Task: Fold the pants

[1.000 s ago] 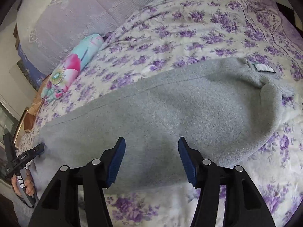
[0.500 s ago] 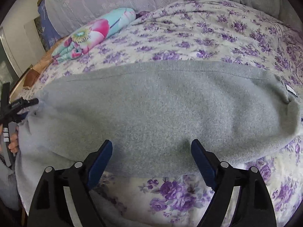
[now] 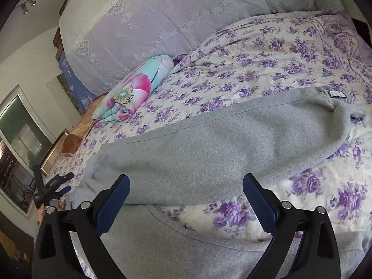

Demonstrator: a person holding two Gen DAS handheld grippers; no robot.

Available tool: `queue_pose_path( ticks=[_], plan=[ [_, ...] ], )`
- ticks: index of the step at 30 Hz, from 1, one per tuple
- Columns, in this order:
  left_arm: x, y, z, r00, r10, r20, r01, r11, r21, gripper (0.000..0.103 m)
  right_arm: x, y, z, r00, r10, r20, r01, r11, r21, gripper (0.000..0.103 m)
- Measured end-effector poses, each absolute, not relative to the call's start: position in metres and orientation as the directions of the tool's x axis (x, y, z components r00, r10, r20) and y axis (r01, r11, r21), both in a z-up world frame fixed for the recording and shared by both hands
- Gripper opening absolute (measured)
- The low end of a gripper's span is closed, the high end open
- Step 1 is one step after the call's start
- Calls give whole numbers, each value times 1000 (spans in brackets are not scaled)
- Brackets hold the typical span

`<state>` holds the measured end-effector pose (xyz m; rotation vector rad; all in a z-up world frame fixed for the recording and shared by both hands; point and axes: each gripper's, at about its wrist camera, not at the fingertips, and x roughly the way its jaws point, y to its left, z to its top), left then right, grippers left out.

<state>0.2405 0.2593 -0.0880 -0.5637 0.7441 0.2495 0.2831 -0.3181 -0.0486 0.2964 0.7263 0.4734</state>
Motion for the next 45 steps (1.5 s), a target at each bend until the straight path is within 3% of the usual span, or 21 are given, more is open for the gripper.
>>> queue_pose_path(
  ticks=[3, 9, 14, 17, 20, 23, 25, 27, 38, 45],
  plan=[
    [239, 273, -102, 720, -27, -693, -423, 775, -470, 98, 293, -319, -37, 669, 501, -549, -344, 864, 369, 98],
    [241, 268, -102, 720, 0, -694, -421, 795, -436, 98, 315, -316, -32, 667, 526, -527, -447, 849, 282, 99],
    [243, 268, -102, 718, 2, -696, -423, 796, -434, 98, 330, -289, -20, 699, 427, -573, -533, 846, -20, 99],
    [244, 268, -103, 718, 7, -696, -428, 794, -432, 98, 348, -272, -13, 678, 434, -593, -602, 791, -109, 99],
    [244, 268, -103, 716, 11, -698, -431, 794, -429, 98, 375, -256, -18, 610, 450, -652, -672, 729, -127, 98],
    [245, 269, -104, 716, 12, -698, -432, 793, -430, 98, 401, -245, -26, 541, 474, -695, -726, 680, -101, 82],
    [246, 269, -104, 717, 11, -697, -432, 792, -431, 98, 421, -239, -38, 482, 473, -737, -748, 661, -65, 63],
    [246, 270, -104, 719, 9, -695, -431, 790, -436, 98, 437, -235, -49, 451, 457, -767, -758, 650, -59, 54],
    [248, 271, -105, 720, 5, -694, -432, 786, -443, 98, 483, -240, -76, 396, 421, -816, -811, 577, -95, 54],
    [251, 271, -106, 713, 8, -701, -437, 787, -435, 98, 493, -235, -82, 313, 464, -828, -863, 503, -45, 54]
  ],
)
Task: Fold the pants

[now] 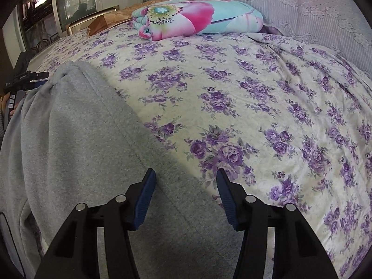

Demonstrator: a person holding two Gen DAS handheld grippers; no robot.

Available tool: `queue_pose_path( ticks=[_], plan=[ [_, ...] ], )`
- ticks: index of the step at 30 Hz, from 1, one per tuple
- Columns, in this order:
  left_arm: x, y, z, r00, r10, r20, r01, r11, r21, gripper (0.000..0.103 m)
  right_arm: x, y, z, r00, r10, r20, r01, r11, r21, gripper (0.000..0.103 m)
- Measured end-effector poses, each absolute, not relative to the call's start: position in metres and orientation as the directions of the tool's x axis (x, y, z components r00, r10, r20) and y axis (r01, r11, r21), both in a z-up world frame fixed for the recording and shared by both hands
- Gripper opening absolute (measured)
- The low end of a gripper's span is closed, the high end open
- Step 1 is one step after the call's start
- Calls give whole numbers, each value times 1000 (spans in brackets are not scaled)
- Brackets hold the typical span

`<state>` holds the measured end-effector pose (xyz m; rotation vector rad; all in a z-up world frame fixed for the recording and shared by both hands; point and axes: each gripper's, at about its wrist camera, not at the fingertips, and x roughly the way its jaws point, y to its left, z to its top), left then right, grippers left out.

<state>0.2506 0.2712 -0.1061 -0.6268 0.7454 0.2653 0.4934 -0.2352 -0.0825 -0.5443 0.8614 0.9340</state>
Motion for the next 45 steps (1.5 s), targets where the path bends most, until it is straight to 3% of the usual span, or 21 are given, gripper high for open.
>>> queue_pose_path(
  ticks=[7, 12, 18, 23, 24, 28, 30, 32, 34, 40, 45],
  plan=[
    [251, 271, -106, 711, 6, -703, -437, 787, -435, 98, 489, -235, -91, 272, 489, -829, -879, 476, -8, 28],
    [253, 278, -89, 733, -26, -680, -429, 758, -491, 98, 472, -235, -84, 349, 451, -821, -864, 494, -95, 8],
    [305, 258, -55, 688, -38, -724, -360, 849, -387, 98, 457, -236, -74, 399, 426, -812, -832, 540, -126, 5],
    [353, 232, -57, 587, -37, -808, -312, 911, -268, 97, 450, -235, -71, 408, 409, -816, -819, 559, -129, 5],
    [358, 230, -60, 570, -38, -821, -310, 915, -257, 92, 449, -236, -69, 408, 412, -815, -818, 561, -126, 5],
    [369, 231, -75, 500, -145, -854, -300, 896, -328, 57, 446, -239, -65, 407, 419, -812, -814, 569, -115, 5],
    [370, 232, -76, 498, -171, -850, -300, 886, -354, 52, 445, -239, -64, 411, 417, -811, -812, 572, -117, 5],
    [370, 233, -74, 503, -199, -841, -292, 877, -382, 40, 444, -239, -62, 413, 415, -811, -809, 575, -119, 5],
    [371, 232, -72, 502, -247, -829, -274, 864, -424, 18, 442, -240, -61, 418, 415, -808, -807, 579, -120, 5],
    [367, 228, -61, 531, -277, -801, -230, 862, -451, 9, 426, -244, -46, 451, 412, -791, -790, 598, -139, 5],
    [352, 234, -49, 574, -322, -753, -195, 839, -507, 7, 391, -252, -22, 497, 417, -761, -772, 613, -168, 5]
  ],
)
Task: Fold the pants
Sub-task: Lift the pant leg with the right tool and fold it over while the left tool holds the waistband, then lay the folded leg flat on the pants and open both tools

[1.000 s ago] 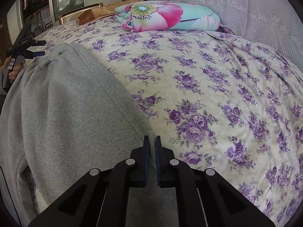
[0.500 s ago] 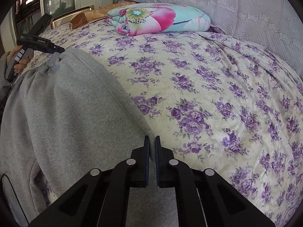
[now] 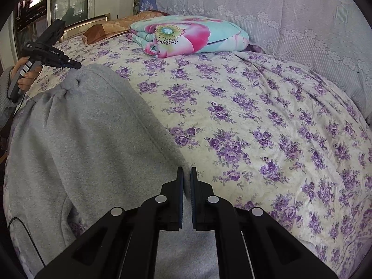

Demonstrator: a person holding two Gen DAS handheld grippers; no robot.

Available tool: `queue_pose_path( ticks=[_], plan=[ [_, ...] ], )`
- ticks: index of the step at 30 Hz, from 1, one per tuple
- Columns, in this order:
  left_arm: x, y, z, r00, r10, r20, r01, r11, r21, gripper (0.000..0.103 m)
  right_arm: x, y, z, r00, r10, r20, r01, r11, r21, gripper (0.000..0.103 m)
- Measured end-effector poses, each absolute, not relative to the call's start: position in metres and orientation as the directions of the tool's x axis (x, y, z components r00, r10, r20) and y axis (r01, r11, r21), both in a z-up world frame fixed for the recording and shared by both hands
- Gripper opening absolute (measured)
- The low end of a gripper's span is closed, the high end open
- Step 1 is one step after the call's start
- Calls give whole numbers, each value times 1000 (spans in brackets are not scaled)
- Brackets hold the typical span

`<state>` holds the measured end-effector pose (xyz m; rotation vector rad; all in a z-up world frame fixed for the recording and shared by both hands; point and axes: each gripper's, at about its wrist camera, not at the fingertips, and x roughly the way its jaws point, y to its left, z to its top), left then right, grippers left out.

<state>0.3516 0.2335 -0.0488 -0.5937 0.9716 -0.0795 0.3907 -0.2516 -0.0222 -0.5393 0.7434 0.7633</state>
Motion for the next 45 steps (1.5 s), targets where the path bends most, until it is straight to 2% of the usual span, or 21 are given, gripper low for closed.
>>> queue_pose_path(
  ticks=[12, 28, 32, 34, 43, 45],
  plan=[
    [297, 229, -25, 635, -348, -690, -125, 835, -536, 7, 272, -275, 14, 590, 430, -683, -716, 671, -196, 5],
    [222, 231, -17, 687, -357, -632, -76, 831, -552, 7, 152, -281, 9, 644, 458, -613, -689, 696, -204, 5],
    [205, 236, -21, 696, -360, -622, -74, 825, -561, 5, 130, -279, 4, 649, 462, -605, -690, 693, -211, 5],
    [197, 240, -25, 700, -359, -617, -78, 821, -566, 0, 118, -277, -2, 645, 465, -606, -695, 686, -214, 5],
    [165, 240, -61, 671, -407, -620, -83, 789, -608, 0, 91, -268, -47, 628, 453, -633, -690, 700, -184, 5],
    [162, 232, -59, 663, -438, -607, -55, 780, -623, 5, 88, -268, -51, 626, 455, -634, -688, 704, -174, 5]
  ],
)
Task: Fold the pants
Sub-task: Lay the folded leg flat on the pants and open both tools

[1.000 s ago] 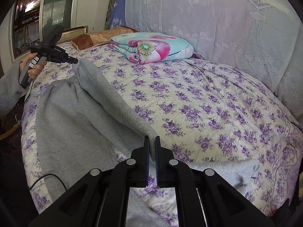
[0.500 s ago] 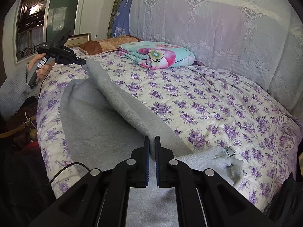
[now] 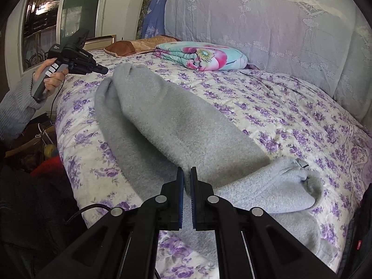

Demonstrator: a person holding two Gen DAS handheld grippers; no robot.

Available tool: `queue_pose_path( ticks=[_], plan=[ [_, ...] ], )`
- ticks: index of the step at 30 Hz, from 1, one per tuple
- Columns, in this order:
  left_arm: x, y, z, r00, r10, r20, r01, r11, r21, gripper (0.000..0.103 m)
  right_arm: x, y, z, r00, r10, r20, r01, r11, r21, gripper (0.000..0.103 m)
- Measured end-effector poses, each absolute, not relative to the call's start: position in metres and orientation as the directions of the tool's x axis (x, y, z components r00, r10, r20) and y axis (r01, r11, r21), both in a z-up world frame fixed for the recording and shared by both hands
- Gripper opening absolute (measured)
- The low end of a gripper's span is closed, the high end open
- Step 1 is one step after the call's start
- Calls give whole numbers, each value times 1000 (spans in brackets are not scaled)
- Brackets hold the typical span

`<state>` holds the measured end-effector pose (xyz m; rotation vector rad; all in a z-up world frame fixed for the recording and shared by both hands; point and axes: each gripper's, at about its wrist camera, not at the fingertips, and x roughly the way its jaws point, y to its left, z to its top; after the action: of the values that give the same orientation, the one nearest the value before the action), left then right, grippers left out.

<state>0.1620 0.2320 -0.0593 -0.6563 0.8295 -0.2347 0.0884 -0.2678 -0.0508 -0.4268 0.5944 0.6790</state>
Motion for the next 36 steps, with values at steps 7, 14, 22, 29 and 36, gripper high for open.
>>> queue_pose_path(
  ticks=[7, 14, 22, 29, 36],
  plan=[
    [189, 211, -60, 652, -464, -600, -92, 737, -670, 58, 87, -270, -46, 631, 459, -625, -683, 710, -168, 5],
    [213, 219, -75, 624, -525, -579, -147, 649, -746, 19, 83, -268, -44, 632, 458, -625, -686, 705, -177, 5],
    [175, 228, -51, 664, -484, -570, -66, 721, -690, 15, 69, -257, -54, 578, 482, -658, -733, 661, -160, 5],
    [166, 248, -117, 647, -542, -536, -122, 621, -774, 14, 69, -249, -94, 522, 469, -712, -740, 664, -106, 6],
    [135, 242, -77, 722, -426, -546, -113, 706, -700, 18, 70, -245, -102, 526, 452, -721, -735, 668, -117, 6]
  ],
)
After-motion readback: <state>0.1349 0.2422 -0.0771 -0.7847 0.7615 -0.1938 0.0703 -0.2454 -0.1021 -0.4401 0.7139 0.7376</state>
